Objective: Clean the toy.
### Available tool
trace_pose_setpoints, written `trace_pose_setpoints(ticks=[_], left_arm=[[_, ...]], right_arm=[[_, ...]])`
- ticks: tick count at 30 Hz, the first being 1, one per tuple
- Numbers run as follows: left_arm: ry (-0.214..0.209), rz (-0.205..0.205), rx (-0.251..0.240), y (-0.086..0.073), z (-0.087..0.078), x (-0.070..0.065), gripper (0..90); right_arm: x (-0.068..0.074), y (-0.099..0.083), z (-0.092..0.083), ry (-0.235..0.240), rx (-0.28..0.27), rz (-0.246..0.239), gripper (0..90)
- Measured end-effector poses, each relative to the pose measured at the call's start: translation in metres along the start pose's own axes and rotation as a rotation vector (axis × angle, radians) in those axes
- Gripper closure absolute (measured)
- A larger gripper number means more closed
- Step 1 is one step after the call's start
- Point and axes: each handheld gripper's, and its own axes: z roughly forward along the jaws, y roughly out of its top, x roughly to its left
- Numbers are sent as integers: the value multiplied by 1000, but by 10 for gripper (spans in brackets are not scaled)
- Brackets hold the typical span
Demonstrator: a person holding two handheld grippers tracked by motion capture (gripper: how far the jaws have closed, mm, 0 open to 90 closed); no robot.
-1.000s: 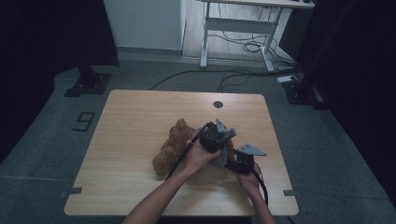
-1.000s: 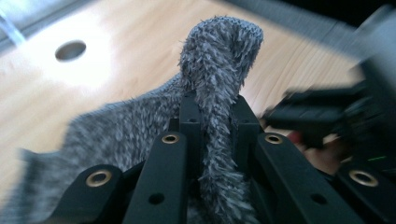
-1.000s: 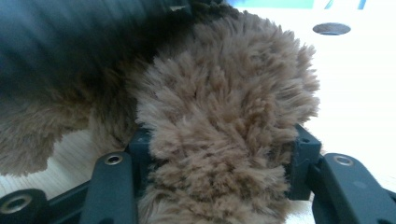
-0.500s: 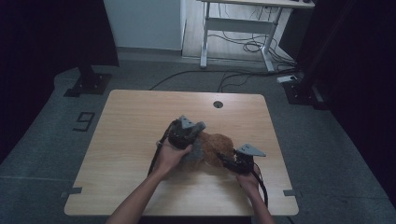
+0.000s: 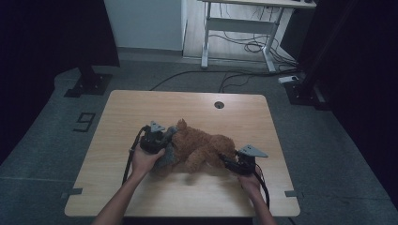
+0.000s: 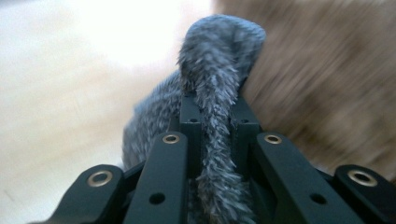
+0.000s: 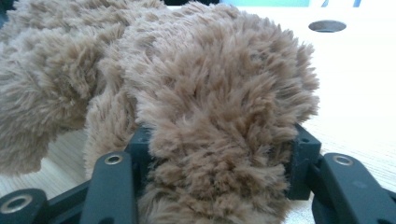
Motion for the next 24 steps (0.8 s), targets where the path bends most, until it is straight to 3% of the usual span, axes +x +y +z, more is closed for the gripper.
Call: trace_pose_setpoints(ticks=[1, 4, 8, 13, 15, 20, 23, 24], left_arm=[[-13, -14, 25, -8, 6, 3, 791], [-56, -101, -15, -19, 11, 12, 793], [-46, -87, -7, -13, 14, 9, 793], [-71, -100, -26, 0, 23, 9, 793], [-50, -96, -28, 8, 29, 9, 793], [-38, -89, -27, 30, 43, 16, 797], [-33, -98, -43, 35, 47, 19, 796], [-32, -100, -45, 35, 48, 20, 796]], right_arm=[[0, 0, 0, 0, -2, 3, 445], [1, 0, 1, -3, -3, 0, 446], [3, -1, 1, -13, -9, 15, 456], [1, 1, 6, -14, -28, -5, 484], [-1, 4, 11, -13, -31, -11, 494], [-6, 10, 22, -32, -52, -65, 505], [-10, 16, 28, -51, -58, -122, 506], [-11, 17, 30, -52, -57, -119, 506]])
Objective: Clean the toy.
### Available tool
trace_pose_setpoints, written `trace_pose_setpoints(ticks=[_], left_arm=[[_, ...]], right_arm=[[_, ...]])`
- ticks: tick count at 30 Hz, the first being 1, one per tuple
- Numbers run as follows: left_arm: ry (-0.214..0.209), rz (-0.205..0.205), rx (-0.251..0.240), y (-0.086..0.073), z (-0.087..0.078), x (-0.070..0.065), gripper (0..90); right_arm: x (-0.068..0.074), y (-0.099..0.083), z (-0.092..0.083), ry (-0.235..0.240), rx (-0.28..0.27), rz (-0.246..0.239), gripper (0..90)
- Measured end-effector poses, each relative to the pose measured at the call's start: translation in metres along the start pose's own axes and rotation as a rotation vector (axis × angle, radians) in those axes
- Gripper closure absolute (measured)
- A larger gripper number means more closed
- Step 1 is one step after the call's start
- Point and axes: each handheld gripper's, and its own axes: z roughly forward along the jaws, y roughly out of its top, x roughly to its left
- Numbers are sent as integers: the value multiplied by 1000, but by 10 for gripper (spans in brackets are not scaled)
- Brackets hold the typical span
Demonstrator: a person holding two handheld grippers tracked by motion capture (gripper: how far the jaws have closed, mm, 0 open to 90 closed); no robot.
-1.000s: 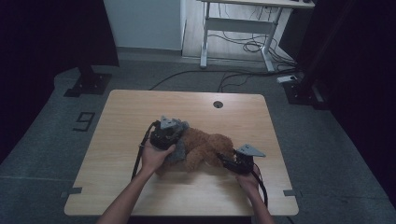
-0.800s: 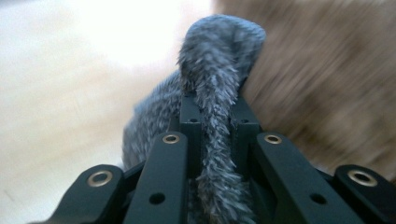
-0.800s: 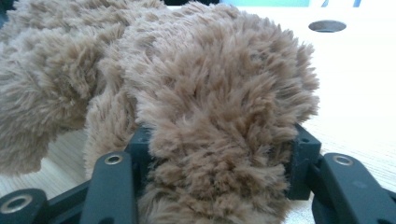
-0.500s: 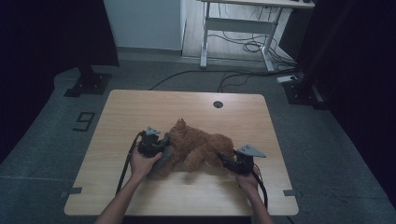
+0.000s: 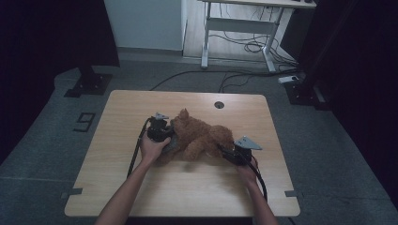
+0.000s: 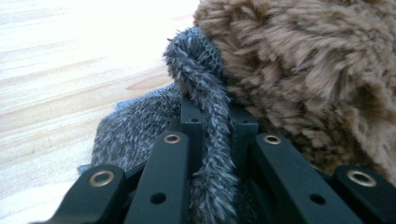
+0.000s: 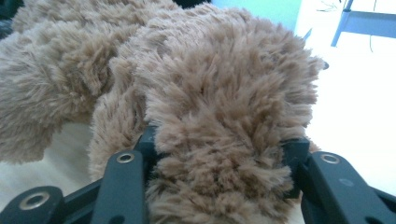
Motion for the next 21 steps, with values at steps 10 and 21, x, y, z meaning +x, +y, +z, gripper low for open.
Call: trace_pose_setpoints(ticks=[10, 21], left_arm=[[-45, 20, -96, 22, -49, -6, 788], [-65, 110, -62, 65, -31, -58, 781]], right_arm=[[0, -9, -14, 62, 9, -62, 485], [3, -17, -27, 95, 38, -90, 451]])
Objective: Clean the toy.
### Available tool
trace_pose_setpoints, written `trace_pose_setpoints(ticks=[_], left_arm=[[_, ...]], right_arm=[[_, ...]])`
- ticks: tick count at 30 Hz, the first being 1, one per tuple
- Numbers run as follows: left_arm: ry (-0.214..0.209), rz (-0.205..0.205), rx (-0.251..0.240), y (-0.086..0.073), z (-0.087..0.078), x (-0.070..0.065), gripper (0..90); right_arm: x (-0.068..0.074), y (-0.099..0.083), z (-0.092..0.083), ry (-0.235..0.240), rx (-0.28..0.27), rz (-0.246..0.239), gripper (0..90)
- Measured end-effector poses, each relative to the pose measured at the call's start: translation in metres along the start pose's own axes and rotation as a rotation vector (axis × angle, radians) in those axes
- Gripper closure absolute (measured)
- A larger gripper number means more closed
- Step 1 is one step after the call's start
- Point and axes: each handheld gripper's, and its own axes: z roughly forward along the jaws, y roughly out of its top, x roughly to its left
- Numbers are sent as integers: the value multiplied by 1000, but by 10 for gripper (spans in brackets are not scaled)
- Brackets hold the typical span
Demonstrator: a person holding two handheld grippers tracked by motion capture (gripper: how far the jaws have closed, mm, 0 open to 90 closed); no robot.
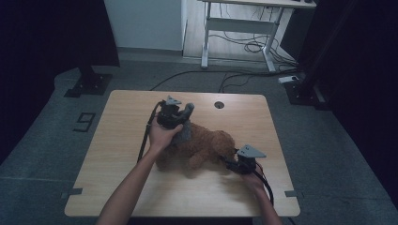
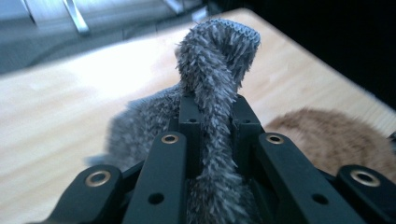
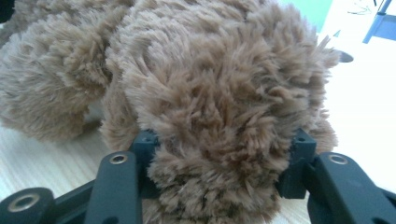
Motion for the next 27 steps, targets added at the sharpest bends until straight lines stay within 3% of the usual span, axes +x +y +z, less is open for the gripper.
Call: trace_pose_setpoints(ticks=[2, 5, 10, 14, 16, 19, 22, 24, 27], left_arm=[[-1, 3, 24, -11, 11, -2, 780], [-2, 5, 33, -25, 15, -2, 784], [-27, -7, 12, -49, 6, -1, 787], [-70, -3, -12, -67, -2, -7, 788], [-73, 20, -21, -74, -7, -13, 788], [-66, 49, -28, -81, -12, -19, 788], [-78, 42, -25, -82, -19, -21, 787], [-79, 27, -18, -77, -23, -21, 785], [-64, 41, -30, -66, -26, -26, 783]], right_arm=[[1, -2, -2, -6, 0, 3, 407], [0, -3, -4, -10, 5, 54, 305], [-5, 1, -11, 68, 39, 167, 150], [-10, 6, -25, 93, -29, 219, 114], [-12, 9, -27, 90, -43, 244, 87], [-8, 12, -22, 97, -1, 250, 60], [-1, 10, -14, 73, 74, 224, 76], [1, 10, -13, 64, 94, 212, 114], [3, 9, -12, 59, 94, 204, 167]])
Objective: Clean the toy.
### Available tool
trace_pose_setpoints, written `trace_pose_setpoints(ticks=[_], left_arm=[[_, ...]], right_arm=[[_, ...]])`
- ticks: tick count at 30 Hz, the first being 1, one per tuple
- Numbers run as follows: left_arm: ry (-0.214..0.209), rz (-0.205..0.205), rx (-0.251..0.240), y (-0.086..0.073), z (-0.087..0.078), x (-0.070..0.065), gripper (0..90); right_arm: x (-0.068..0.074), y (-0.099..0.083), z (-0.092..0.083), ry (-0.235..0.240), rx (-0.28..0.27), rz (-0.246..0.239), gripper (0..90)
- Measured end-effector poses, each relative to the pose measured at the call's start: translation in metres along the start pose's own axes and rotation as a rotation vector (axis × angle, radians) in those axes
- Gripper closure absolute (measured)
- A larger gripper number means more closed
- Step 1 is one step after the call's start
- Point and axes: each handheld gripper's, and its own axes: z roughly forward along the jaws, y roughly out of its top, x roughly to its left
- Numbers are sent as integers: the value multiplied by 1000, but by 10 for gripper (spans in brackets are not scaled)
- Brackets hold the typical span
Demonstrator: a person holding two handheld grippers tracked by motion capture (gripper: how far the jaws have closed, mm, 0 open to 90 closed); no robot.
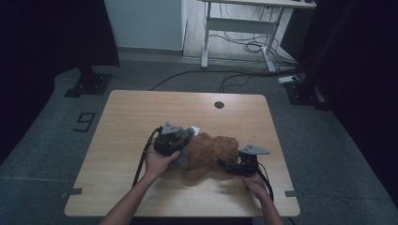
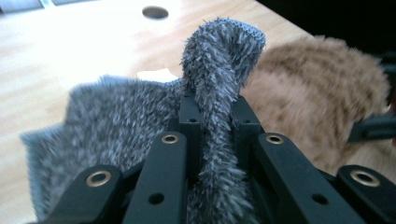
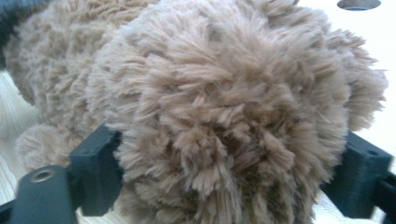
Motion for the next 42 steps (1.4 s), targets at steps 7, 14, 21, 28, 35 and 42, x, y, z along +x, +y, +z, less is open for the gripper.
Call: trace_pose_setpoints(ticks=[7, 14, 21, 28, 35, 42], left_arm=[[-80, 53, -47, 48, 22, -53, 784], [-89, 125, 111, 57, 97, -107, 780], [-86, 97, 91, 44, 104, -100, 786], [32, 130, 85, 37, 74, -69, 784], [36, -12, 43, 8, 37, 0, 785], [124, -74, 58, -28, 7, 47, 786]], right_arm=[[14, -1, 6, -62, -27, -89, 238], [18, -4, 4, -64, -37, -143, 295], [11, -6, 3, -28, -16, -140, 357], [12, -3, 5, -21, -14, -154, 379], [12, -3, 5, -10, -25, -149, 389], [10, -4, 7, -8, -29, -135, 390]])
